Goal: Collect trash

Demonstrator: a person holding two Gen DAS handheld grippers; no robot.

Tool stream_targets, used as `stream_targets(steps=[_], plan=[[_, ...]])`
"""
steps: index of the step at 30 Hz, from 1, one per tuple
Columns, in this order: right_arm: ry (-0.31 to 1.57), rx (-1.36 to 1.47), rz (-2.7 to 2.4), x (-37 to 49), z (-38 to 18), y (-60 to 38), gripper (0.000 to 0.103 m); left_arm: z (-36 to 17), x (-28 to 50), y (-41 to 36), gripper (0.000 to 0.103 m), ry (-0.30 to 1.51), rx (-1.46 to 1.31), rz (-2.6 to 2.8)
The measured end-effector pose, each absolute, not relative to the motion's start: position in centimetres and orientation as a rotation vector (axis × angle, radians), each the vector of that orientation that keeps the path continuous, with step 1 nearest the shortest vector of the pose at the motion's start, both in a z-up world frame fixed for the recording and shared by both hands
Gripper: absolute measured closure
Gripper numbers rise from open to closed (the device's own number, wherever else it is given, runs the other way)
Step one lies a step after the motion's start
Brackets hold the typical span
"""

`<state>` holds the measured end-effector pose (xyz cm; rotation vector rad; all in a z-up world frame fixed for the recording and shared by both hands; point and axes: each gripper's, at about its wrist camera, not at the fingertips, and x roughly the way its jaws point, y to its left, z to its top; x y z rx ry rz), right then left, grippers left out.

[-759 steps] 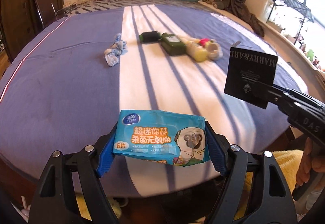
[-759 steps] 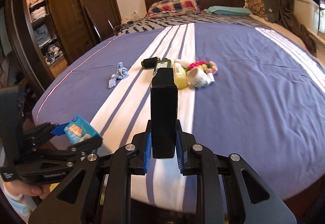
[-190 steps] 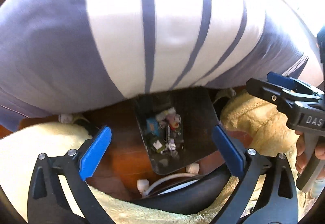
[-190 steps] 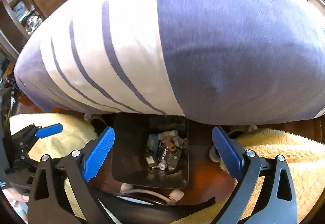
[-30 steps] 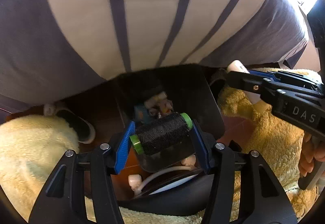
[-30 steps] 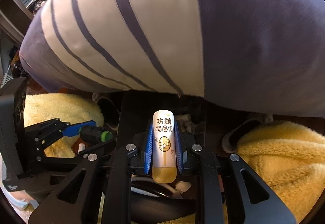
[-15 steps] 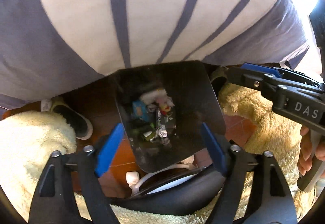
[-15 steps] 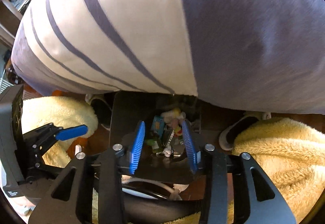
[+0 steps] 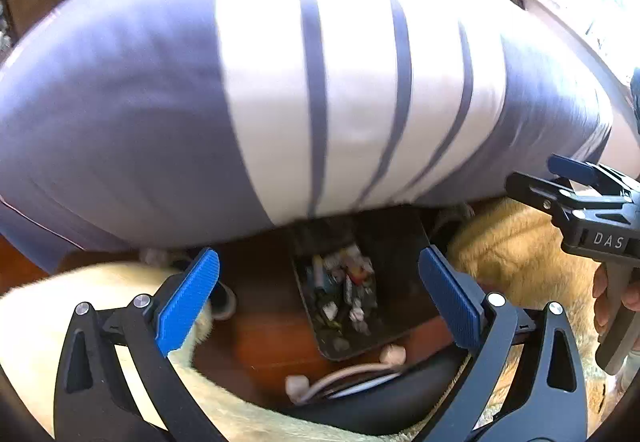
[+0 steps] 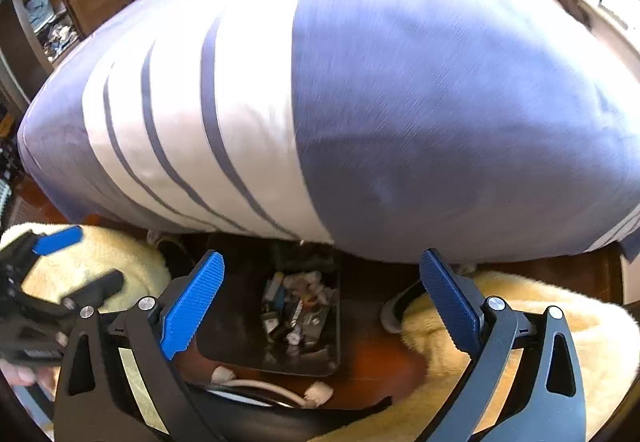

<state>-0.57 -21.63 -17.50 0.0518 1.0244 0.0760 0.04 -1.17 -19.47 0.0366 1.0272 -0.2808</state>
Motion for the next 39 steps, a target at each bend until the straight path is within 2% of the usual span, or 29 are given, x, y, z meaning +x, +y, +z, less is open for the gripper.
stream_targets(steps=[12, 20, 28, 39], plan=[[0.610, -0.009, 0.038, -6.3, -4.5, -22.1, 0.004, -6.8, -3.6, 1.1, 0.008, 0.643, -0.003, -0.228], [0.411, -0.006, 0.003, -9.2, 0.6, -22.4, 0.004, -1.0, -7.1, 0.7, 0.008, 0.434, 0.042, -0.182], [0.320, -0.023, -0.047, -11.1, 2.7, -22.8, 0.003, 0.7, -8.8, 0.1, 0.008, 0.368, 0.073, -0.132], [0.298, -0.045, -0.070, -12.2, 3.1, -22.6, 0.003, 0.9, -9.4, 0.6, 0.008, 0.353, 0.060, -0.120]])
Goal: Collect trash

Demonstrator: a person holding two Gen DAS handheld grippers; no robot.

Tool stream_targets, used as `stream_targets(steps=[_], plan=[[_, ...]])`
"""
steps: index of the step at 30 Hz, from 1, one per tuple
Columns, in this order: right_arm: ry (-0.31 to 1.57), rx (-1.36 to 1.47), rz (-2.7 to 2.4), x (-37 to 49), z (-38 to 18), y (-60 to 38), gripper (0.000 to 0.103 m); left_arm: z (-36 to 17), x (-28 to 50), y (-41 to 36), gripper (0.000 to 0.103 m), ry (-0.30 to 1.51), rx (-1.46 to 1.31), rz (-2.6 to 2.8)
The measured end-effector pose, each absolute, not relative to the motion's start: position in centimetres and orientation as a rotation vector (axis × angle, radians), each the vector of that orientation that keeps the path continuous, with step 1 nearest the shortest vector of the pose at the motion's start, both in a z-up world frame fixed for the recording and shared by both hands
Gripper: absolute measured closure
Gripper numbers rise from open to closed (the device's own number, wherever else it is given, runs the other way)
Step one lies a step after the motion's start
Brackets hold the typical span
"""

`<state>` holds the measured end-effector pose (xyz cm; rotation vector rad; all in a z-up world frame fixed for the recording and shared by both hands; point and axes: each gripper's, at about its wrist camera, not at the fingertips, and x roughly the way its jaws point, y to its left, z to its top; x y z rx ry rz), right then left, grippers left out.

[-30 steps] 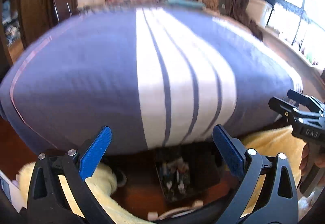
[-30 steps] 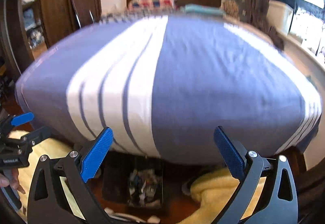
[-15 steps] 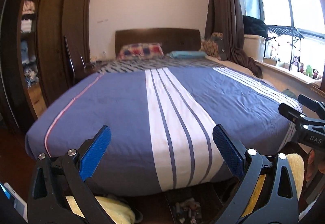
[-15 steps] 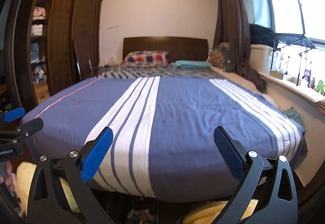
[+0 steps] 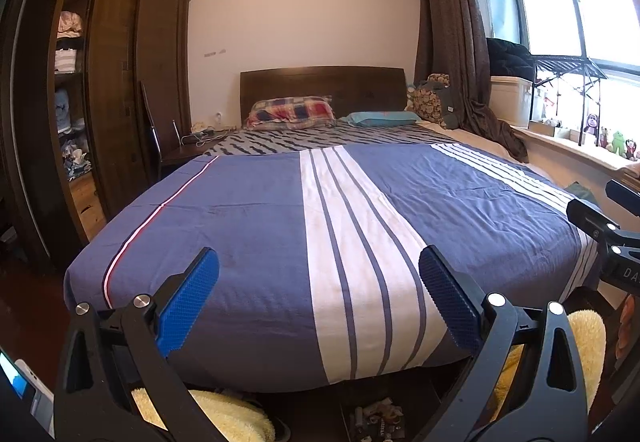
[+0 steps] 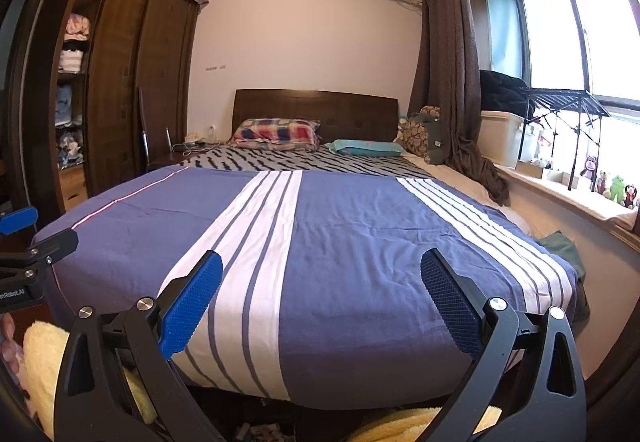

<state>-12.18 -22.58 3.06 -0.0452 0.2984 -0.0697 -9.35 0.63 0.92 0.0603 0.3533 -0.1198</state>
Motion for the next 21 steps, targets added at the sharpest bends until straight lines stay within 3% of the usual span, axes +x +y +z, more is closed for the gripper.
stream_targets(steps=[21], plan=[[0.307, -0.044, -0.068, -12.34, 3.05, -22.01, 0.003, 0.96, -9.67, 0.77, 0.008, 0.344, 0.058, -0.119]])
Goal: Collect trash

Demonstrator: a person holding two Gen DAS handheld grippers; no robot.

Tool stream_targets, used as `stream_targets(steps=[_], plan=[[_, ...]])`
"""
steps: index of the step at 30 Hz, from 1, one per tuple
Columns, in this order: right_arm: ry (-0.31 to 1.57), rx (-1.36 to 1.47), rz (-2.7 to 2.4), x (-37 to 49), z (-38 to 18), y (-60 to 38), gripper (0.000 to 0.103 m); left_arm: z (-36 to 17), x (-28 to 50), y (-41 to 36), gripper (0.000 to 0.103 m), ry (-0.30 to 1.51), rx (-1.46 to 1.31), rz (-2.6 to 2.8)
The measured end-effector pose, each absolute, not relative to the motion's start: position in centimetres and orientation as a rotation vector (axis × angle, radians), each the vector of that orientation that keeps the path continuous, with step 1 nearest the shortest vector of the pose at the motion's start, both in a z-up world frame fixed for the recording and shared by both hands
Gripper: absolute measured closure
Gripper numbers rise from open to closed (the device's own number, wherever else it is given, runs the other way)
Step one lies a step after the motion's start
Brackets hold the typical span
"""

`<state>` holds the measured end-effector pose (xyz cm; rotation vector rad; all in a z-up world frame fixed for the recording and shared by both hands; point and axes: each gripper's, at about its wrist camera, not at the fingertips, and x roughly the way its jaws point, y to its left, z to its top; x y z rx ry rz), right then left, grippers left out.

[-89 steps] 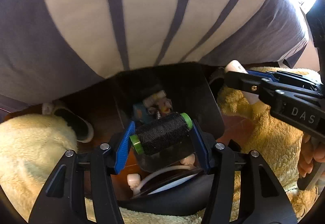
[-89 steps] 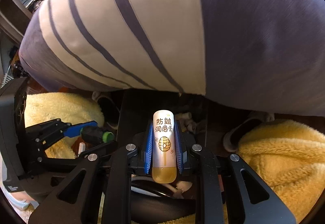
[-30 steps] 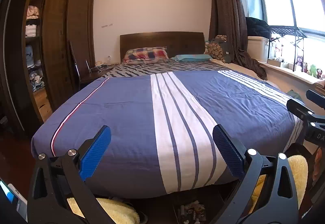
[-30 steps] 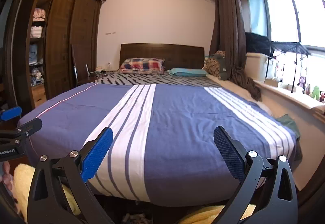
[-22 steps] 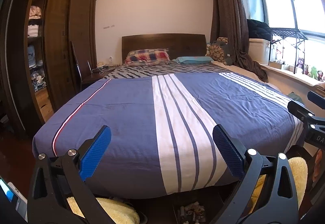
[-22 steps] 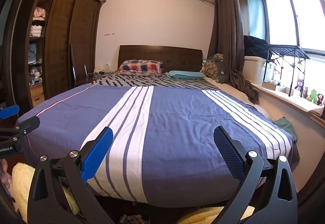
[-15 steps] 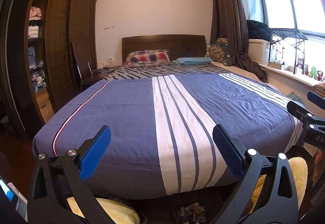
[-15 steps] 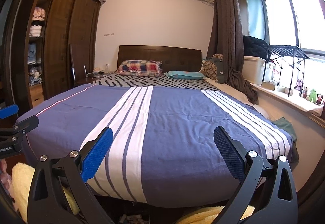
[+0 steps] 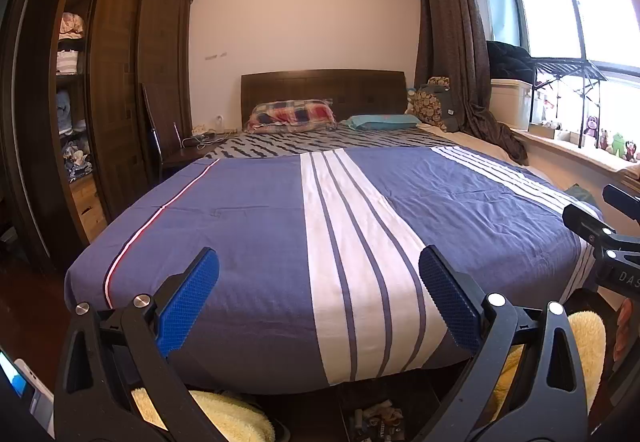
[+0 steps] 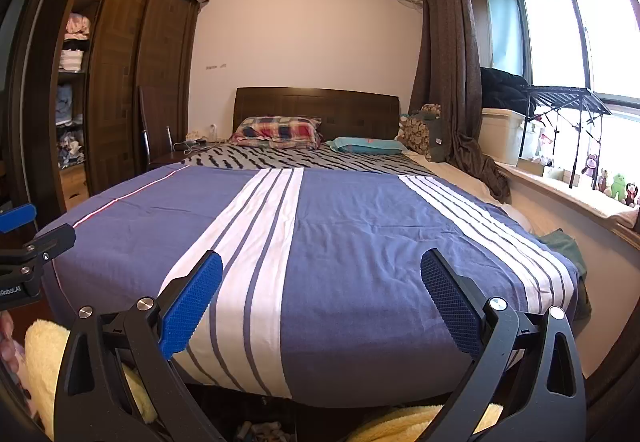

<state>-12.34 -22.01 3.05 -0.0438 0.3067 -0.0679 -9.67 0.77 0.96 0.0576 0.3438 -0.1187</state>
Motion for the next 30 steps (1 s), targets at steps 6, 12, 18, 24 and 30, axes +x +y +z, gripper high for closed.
stream_targets(steps=[6, 12, 18, 24, 30], plan=[[0.308, -0.042, -0.064, -12.35, 3.14, -21.98, 0.003, 1.03, -9.70, 0.80, 0.008, 0.342, 0.058, -0.118], [0.306, -0.036, -0.067, -12.41, 3.11, -21.94, 0.003, 1.16, -9.61, 0.71, 0.008, 0.341, 0.058, -0.113], [0.311, -0.039, -0.064, -12.35, 3.13, -21.88, 0.003, 1.18, -9.62, 0.67, 0.008, 0.340, 0.057, -0.112], [0.312, -0.039, -0.063, -12.26, 3.20, -21.84, 0.003, 1.15, -9.64, 0.56, 0.008, 0.342, 0.057, -0.109], [0.317, -0.041, -0.062, -12.22, 3.16, -21.82, 0.003, 1.12, -9.66, 0.51, 0.008, 0.340, 0.056, -0.108]])
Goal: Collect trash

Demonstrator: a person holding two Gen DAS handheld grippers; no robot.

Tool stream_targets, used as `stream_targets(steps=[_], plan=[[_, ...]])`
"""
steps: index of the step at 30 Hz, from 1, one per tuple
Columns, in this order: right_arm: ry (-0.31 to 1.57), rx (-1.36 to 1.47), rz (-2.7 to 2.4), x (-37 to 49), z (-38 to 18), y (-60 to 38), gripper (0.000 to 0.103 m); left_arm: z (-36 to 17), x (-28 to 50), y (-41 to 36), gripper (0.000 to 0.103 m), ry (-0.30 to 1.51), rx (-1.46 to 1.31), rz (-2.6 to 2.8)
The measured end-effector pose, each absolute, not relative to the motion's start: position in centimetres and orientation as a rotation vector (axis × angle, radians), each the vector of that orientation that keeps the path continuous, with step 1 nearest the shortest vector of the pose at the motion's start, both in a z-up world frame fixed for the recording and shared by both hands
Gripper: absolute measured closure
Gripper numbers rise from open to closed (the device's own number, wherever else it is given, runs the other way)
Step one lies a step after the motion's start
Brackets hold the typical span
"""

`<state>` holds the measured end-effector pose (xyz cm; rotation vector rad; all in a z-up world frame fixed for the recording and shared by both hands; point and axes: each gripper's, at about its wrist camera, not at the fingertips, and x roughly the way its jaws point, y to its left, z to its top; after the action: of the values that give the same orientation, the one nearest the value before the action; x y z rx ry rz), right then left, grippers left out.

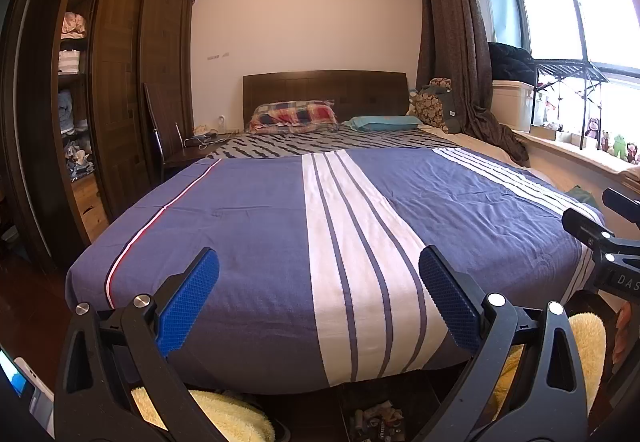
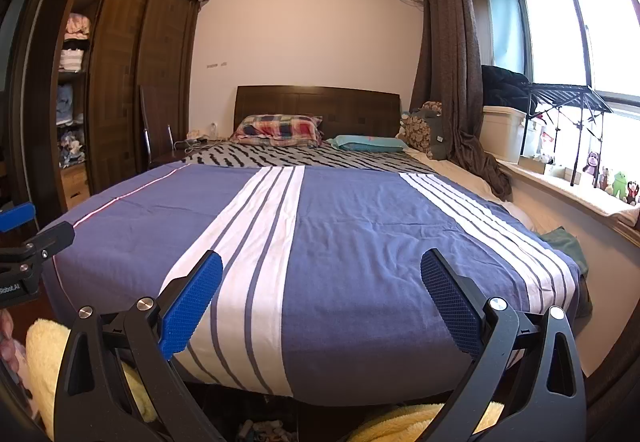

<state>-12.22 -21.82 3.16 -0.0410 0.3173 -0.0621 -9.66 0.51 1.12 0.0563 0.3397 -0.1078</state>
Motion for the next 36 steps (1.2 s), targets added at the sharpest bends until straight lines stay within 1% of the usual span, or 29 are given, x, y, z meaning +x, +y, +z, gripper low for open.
stream_targets(steps=[36], plan=[[0.323, -0.027, -0.058, -12.09, 2.93, -21.76, 0.003, 0.92, -9.65, 0.16, 0.008, 0.349, 0.046, -0.097]])
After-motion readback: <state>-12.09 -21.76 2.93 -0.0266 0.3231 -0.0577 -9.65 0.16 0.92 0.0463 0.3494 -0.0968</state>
